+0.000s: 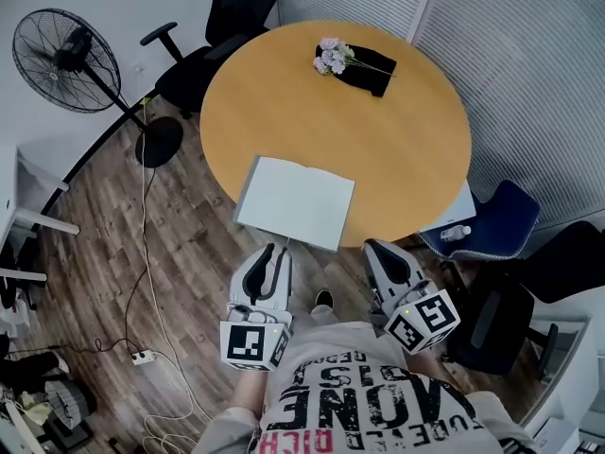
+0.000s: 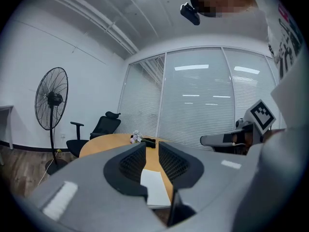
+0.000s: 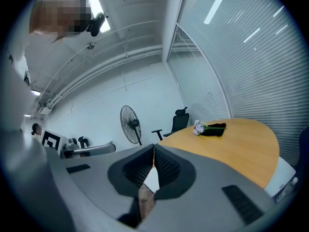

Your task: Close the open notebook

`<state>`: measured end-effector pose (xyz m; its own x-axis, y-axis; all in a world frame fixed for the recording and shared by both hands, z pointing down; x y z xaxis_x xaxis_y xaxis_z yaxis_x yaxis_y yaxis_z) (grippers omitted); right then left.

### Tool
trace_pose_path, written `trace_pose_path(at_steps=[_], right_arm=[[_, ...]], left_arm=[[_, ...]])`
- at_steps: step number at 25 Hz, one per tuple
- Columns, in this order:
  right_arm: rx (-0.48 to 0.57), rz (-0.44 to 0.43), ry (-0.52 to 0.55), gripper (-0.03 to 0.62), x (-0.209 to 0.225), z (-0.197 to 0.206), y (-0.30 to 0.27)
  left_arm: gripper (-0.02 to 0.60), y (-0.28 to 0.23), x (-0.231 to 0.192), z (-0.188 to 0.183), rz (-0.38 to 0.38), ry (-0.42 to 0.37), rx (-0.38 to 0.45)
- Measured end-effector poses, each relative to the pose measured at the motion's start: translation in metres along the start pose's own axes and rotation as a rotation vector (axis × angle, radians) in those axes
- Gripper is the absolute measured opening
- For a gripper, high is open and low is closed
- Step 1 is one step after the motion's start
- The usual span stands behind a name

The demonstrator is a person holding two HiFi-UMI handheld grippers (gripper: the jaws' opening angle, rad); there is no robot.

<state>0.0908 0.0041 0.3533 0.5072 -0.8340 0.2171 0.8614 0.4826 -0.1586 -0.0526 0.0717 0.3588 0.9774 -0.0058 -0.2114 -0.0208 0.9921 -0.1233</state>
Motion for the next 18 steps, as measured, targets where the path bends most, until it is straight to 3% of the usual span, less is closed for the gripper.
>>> trace_pose_path(at_steps=[18], right_arm=[[0.011, 0.076, -0.033, 0.012, 0.031, -0.001, 0.004]], left_arm=[[0.091, -0.031, 0.005, -0.008, 0.031, -0.008, -0.002]])
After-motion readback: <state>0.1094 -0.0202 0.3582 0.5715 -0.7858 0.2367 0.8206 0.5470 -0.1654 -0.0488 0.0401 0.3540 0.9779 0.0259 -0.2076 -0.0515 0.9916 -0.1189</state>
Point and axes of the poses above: the fingertips, and each gripper's own axes: y backward along the fingers, x to its right, z out of its underside, the point moved 1 cm from there along y, backward along the fingers, and after that the axes turned 5 degrees about y, right-handed, at the moved point
